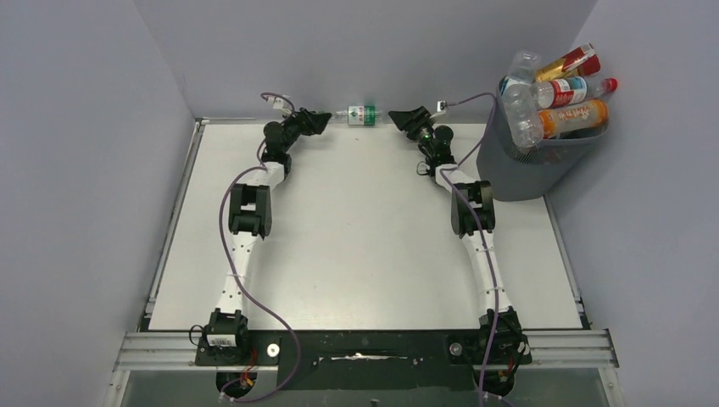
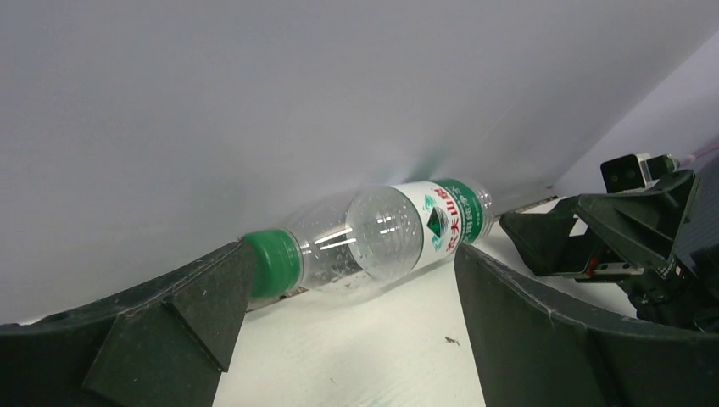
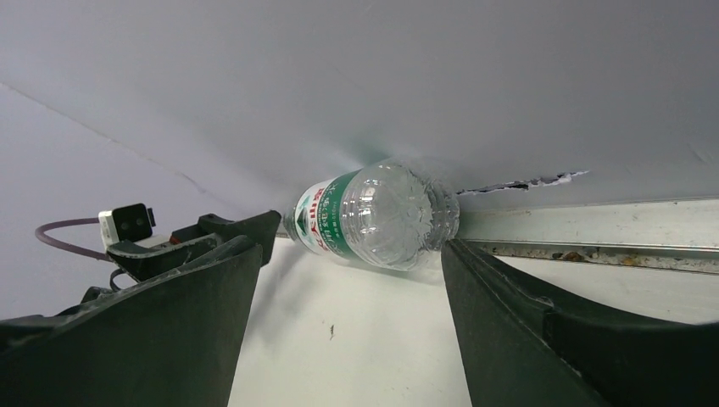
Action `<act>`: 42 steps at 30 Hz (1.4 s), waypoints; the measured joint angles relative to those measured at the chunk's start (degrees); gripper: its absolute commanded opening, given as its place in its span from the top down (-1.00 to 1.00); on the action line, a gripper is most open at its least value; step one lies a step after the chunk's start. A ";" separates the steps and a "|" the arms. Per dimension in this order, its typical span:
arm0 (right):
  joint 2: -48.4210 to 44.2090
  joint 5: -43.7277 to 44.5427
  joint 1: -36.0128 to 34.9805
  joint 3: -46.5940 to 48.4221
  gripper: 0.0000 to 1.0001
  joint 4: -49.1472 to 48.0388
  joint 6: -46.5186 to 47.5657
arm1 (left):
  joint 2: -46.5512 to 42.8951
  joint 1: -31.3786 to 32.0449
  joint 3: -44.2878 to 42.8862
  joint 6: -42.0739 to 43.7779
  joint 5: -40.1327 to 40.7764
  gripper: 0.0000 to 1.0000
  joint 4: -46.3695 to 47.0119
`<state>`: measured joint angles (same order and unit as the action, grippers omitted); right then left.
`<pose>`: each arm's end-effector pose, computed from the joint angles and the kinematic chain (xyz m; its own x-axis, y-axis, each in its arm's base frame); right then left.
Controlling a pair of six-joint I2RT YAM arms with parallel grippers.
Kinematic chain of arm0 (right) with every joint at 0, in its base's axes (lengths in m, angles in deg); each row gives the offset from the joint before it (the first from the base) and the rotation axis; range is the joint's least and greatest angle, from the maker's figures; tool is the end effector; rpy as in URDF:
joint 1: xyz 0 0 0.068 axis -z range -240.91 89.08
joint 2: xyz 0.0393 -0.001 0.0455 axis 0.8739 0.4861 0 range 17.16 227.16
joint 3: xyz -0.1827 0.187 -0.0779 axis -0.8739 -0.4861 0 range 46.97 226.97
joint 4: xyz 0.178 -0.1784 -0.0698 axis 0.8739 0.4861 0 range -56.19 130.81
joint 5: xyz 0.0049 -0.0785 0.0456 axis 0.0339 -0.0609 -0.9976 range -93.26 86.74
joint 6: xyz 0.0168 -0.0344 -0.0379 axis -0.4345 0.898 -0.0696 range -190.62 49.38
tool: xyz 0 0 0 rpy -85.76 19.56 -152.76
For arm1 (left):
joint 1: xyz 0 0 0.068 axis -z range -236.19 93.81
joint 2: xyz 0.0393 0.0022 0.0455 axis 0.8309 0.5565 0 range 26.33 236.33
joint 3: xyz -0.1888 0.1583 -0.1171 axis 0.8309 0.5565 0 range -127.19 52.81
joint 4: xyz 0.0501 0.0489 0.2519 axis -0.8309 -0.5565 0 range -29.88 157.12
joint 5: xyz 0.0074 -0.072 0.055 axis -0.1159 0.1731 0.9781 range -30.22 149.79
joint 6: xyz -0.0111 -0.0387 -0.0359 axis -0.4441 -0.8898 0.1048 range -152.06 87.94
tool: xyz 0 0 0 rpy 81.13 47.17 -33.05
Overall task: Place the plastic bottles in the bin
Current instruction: Adjust the plastic bottle at the center of the board.
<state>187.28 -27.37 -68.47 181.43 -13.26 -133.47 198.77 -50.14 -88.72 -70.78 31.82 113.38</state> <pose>0.6111 0.0957 0.0858 -0.3706 0.7701 -0.5192 -0.4103 0.3657 0.8354 0.6192 -0.0824 0.1017 -0.1341 -0.5414 -0.8300 0.5881 0.6307 -0.5064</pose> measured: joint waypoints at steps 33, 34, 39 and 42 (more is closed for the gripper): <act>0.39 -0.92 1.07 2.75 -0.61 3.85 2.16 | 3.72 4.74 -2.67 -2.60 -0.74 -0.83 2.16; 0.39 -0.94 0.92 2.82 -0.61 3.87 2.23 | 3.72 4.83 -2.10 -2.62 -1.05 -0.83 2.62; 0.39 -1.25 0.42 3.50 -0.61 4.35 2.64 | 3.72 5.03 -1.51 -2.64 -2.54 -0.82 3.28; 0.39 -2.21 0.37 4.24 -0.61 5.14 3.10 | 3.72 5.03 -1.49 -2.67 -3.61 -0.82 3.23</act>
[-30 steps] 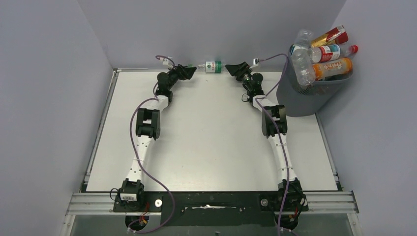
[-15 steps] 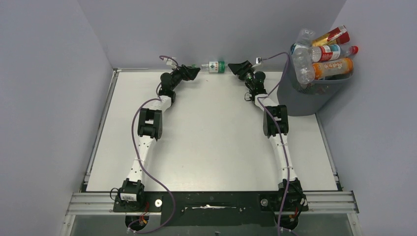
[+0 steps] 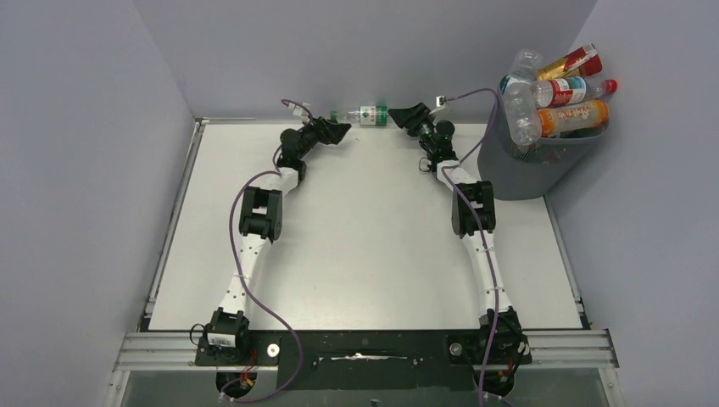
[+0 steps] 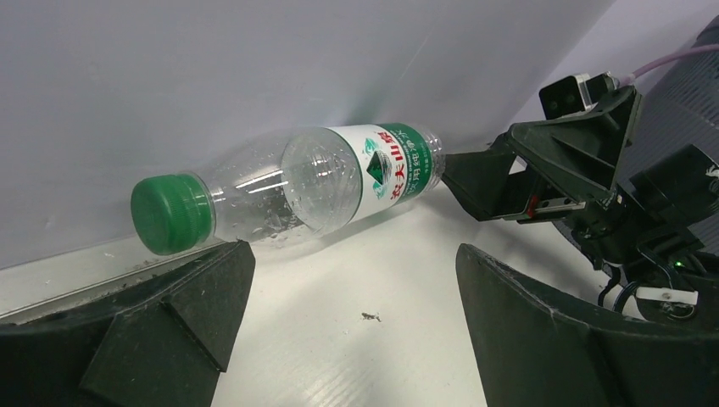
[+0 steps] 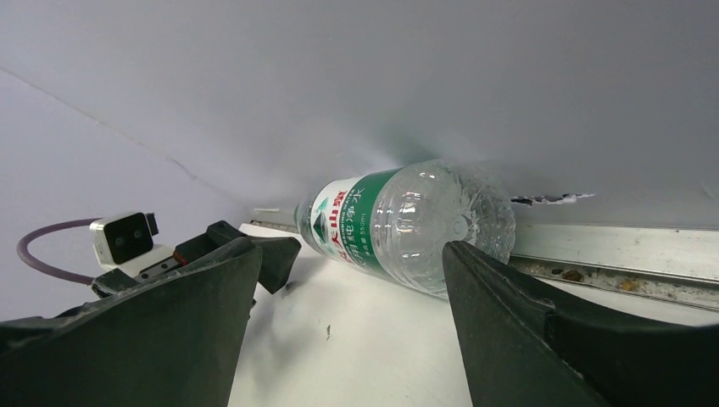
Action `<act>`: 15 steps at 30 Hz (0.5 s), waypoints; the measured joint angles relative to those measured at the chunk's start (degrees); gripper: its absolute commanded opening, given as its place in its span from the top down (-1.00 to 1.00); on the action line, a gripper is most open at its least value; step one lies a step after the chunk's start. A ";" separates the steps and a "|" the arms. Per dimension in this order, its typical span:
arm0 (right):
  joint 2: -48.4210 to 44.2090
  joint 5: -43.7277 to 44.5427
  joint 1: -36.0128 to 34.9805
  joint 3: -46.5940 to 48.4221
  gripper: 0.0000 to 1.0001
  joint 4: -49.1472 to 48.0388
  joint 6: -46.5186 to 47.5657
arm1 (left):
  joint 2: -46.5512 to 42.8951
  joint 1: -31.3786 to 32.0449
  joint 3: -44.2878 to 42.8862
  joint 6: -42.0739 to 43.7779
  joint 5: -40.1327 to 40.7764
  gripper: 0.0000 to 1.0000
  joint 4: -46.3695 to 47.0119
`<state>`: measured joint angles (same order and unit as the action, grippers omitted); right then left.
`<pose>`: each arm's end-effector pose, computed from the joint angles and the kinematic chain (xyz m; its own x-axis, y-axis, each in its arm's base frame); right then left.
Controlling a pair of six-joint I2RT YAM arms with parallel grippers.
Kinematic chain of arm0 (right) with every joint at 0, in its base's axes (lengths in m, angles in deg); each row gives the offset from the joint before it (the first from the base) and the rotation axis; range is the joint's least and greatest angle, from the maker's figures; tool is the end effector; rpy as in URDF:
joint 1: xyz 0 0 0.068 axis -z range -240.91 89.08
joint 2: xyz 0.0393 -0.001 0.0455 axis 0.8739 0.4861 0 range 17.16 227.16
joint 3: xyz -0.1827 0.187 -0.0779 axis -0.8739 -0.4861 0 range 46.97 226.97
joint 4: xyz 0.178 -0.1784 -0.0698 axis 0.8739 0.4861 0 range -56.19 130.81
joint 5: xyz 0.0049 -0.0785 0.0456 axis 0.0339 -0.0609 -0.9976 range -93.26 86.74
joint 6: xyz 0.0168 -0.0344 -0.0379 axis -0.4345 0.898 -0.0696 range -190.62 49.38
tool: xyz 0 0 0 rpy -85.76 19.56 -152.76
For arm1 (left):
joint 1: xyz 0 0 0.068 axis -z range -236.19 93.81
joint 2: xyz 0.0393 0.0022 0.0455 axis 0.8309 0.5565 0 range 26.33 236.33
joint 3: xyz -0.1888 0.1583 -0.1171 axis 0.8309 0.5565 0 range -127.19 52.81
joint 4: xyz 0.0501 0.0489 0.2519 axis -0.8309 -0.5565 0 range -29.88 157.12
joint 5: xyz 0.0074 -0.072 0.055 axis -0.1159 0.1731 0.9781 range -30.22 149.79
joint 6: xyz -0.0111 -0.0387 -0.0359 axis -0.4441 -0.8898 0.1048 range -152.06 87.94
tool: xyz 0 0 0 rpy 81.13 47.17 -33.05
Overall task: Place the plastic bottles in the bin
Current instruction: Adjust the plastic bottle at the center of the board.
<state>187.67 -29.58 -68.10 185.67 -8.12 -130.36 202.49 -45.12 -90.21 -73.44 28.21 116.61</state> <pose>0.6175 0.0938 0.0975 -0.3831 0.7320 -0.5633 -0.4252 0.4016 0.8111 0.6064 -0.1376 0.0768 -0.2268 -0.5295 -0.8174 0.6753 0.5193 -0.5237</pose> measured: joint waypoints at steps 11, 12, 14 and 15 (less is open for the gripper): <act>-1.33 -6.36 -1.25 -5.75 -0.52 -5.35 1.36 | -5.35 -0.52 10.91 -0.72 -1.95 -0.75 4.66; -2.86 -7.48 -1.60 -8.87 -0.53 -6.43 1.57 | -6.91 -0.76 14.01 -1.07 -2.16 -0.75 6.05; -7.13 -9.86 -2.80 -16.15 -0.53 -7.50 2.86 | -10.91 -1.49 21.79 -1.60 -2.45 -0.75 8.68; -9.38 -11.02 -3.69 -19.85 -0.53 -7.45 3.93 | -13.00 -1.97 25.68 -1.70 -2.71 -0.75 9.77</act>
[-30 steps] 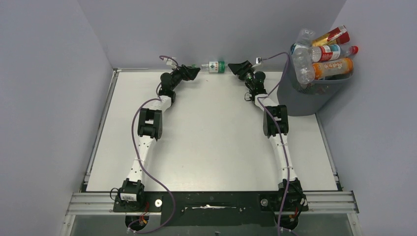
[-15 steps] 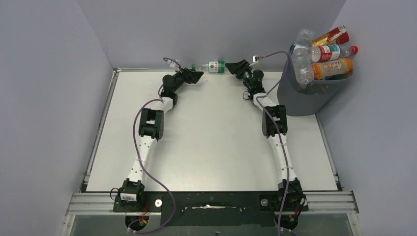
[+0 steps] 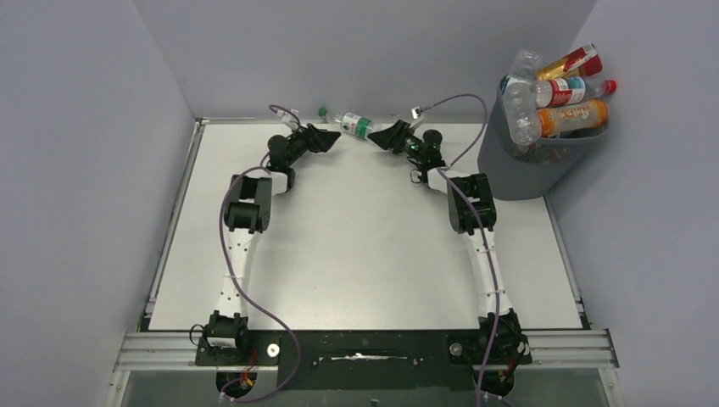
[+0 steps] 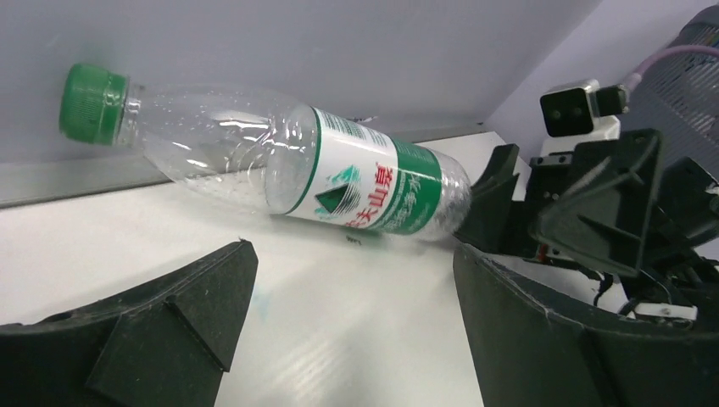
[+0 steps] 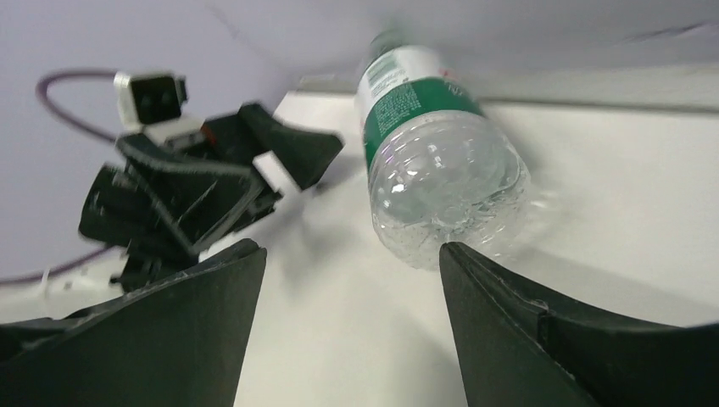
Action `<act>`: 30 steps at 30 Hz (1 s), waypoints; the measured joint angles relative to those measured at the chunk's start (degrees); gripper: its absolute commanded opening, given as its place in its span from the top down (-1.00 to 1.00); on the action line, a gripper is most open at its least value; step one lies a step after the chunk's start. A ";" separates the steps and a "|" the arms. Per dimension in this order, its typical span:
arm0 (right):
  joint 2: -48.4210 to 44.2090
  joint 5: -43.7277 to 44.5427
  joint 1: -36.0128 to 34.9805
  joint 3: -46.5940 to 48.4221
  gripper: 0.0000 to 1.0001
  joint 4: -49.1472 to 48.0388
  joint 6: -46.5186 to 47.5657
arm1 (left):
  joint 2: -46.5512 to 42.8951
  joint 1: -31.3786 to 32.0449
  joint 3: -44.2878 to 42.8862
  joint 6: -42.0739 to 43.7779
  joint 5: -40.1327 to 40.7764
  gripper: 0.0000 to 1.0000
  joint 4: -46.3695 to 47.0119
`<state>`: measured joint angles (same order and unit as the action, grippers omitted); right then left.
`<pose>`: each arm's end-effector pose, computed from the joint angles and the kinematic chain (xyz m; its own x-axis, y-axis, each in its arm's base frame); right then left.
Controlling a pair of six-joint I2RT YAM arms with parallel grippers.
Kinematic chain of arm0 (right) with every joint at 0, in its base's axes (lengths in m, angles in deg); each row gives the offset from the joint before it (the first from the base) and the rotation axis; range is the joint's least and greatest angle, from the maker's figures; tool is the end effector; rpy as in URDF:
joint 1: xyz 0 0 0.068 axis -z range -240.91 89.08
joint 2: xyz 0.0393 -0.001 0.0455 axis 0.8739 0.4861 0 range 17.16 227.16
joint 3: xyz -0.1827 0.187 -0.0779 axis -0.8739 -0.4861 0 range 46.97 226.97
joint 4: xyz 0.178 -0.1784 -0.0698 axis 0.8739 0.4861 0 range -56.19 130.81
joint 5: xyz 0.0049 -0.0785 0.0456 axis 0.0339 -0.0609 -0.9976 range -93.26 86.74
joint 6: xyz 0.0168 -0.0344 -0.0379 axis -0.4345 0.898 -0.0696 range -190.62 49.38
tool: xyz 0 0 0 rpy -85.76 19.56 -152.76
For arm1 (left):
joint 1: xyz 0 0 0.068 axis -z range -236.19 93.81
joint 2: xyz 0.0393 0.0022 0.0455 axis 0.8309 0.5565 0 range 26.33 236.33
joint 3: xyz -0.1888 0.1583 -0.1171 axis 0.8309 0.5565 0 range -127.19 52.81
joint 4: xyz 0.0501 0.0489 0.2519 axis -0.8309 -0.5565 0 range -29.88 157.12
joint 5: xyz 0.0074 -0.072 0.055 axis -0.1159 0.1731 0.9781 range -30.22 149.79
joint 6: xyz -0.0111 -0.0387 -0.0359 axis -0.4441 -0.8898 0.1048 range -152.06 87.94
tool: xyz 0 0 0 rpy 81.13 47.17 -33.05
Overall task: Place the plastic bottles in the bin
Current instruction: Adjust the plastic bottle at the center of the board.
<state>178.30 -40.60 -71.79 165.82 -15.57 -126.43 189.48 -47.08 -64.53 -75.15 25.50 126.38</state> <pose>0.5782 0.1331 0.0910 -0.5450 0.5650 -0.6195 -0.5166 0.3557 0.7788 0.5765 -0.1127 0.0802 -0.2912 -0.5250 -0.7998 0.6474 0.5073 -0.5687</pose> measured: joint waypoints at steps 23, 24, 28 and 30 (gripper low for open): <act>-23.04 -10.16 -6.45 -8.87 -0.51 23.52 14.62 | -29.77 -5.77 34.47 4.79 4.26 -0.71 -11.65; -22.25 -9.31 -6.73 -5.29 -0.51 27.54 16.06 | -29.86 -5.70 32.06 5.55 5.55 -0.71 -16.65; -19.17 -4.50 -7.72 4.28 -0.51 39.26 20.13 | -27.39 -5.49 17.92 8.59 10.45 -0.71 -38.75; -17.92 -2.60 -8.04 6.21 -0.50 42.86 21.20 | -25.51 -5.29 12.07 10.25 13.20 -0.71 -47.34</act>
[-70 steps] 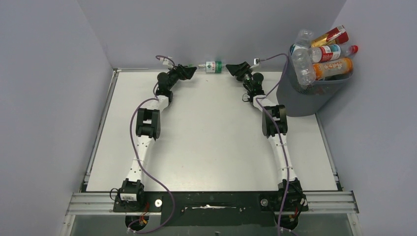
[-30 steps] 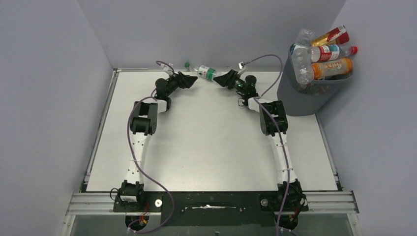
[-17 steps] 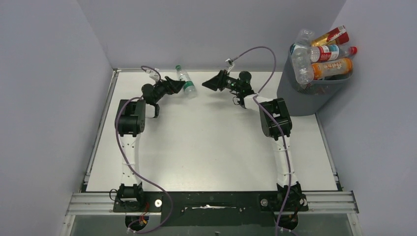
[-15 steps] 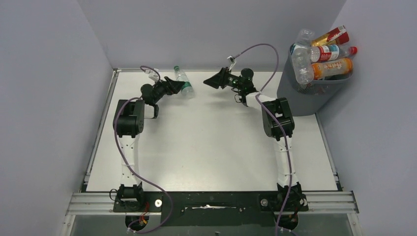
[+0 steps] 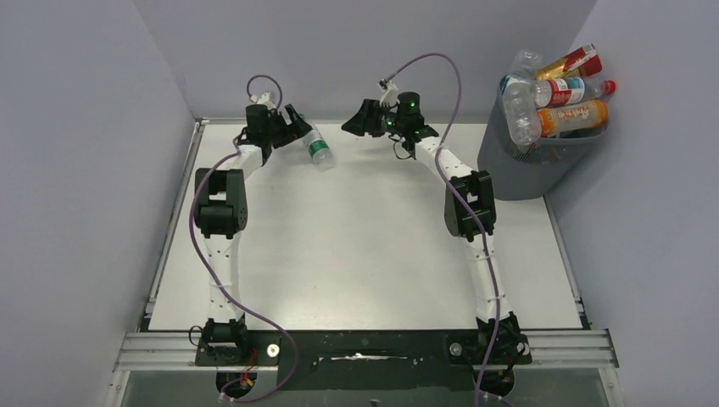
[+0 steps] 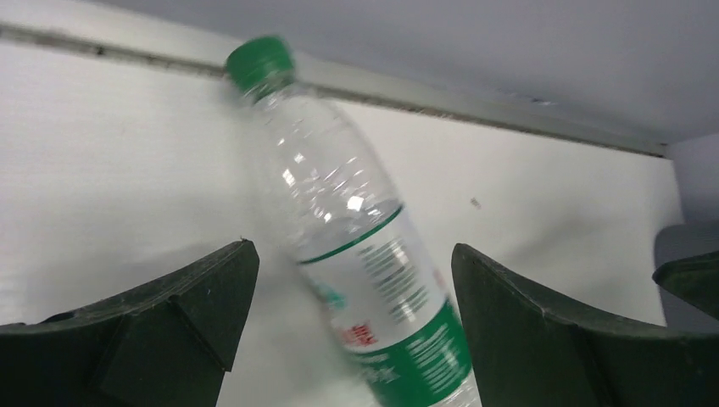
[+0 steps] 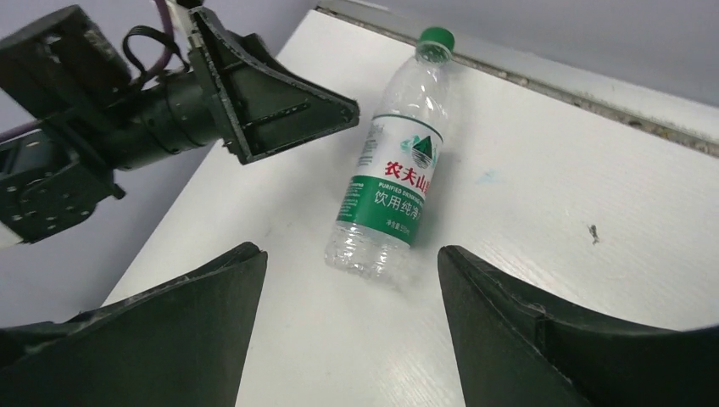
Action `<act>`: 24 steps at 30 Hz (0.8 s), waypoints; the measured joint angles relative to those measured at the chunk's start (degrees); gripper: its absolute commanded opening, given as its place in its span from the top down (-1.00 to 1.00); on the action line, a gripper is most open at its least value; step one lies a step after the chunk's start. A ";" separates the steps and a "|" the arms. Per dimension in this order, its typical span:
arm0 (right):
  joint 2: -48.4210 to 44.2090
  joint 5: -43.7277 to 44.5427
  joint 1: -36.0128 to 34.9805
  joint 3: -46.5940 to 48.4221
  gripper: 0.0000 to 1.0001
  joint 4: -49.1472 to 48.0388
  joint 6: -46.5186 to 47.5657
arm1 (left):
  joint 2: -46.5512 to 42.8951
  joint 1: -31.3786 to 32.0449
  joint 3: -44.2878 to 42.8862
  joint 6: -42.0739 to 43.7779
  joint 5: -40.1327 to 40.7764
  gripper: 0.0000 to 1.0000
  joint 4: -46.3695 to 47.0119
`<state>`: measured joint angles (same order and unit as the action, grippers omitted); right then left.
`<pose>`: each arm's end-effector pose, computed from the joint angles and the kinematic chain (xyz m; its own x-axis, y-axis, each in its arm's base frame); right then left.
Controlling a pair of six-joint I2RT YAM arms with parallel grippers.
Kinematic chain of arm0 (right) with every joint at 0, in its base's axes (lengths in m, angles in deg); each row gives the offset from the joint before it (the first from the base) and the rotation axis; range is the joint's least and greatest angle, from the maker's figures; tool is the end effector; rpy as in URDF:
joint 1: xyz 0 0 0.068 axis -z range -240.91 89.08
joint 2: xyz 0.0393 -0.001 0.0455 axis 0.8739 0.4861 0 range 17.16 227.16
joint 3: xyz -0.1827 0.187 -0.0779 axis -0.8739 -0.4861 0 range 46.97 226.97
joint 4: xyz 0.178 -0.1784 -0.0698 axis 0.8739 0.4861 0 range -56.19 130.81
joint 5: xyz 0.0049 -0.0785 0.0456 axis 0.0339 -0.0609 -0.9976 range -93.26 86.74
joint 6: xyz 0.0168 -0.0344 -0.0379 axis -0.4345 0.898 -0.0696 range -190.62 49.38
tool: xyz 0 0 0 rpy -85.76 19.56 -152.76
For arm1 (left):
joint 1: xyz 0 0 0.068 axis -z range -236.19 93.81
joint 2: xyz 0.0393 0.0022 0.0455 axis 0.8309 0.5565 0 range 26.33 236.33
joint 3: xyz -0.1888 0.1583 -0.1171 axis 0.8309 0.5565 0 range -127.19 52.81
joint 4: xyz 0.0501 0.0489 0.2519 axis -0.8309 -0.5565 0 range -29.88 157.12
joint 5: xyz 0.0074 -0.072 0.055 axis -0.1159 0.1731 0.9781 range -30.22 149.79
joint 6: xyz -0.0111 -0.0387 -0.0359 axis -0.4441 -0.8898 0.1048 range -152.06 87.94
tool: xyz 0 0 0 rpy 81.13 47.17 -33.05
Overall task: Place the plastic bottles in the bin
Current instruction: Adjust the plastic bottle at the center of the board.
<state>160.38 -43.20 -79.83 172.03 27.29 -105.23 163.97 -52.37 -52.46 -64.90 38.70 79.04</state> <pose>0.5433 0.2103 0.2318 -0.6362 0.2424 -0.7325 -0.5857 0.4664 0.6630 0.5525 -0.0497 0.1734 -0.5090 -0.4732 -0.7191 0.1457 0.7760 -0.6137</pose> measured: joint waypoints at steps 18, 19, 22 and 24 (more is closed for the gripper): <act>10.45 3.72 -0.68 5.31 -0.48 2.27 -2.03 | 1.36 5.33 -2.56 4.83 9.92 -0.72 -16.20; 10.45 3.69 -0.68 5.22 -0.48 1.88 -2.08 | 1.36 5.35 -2.58 4.85 9.99 -0.72 -16.26; 10.45 3.50 -0.68 5.11 -0.45 1.27 -2.10 | 1.22 5.35 -2.58 4.85 10.01 -0.72 -16.41; 10.45 3.39 -0.68 5.11 -0.45 0.94 -2.25 | 0.87 5.35 -2.51 4.83 10.23 -0.72 -17.11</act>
<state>170.82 -39.81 -80.51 177.14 28.23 -107.48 164.85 -47.02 -54.98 -60.07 48.93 61.93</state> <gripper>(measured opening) 0.730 0.858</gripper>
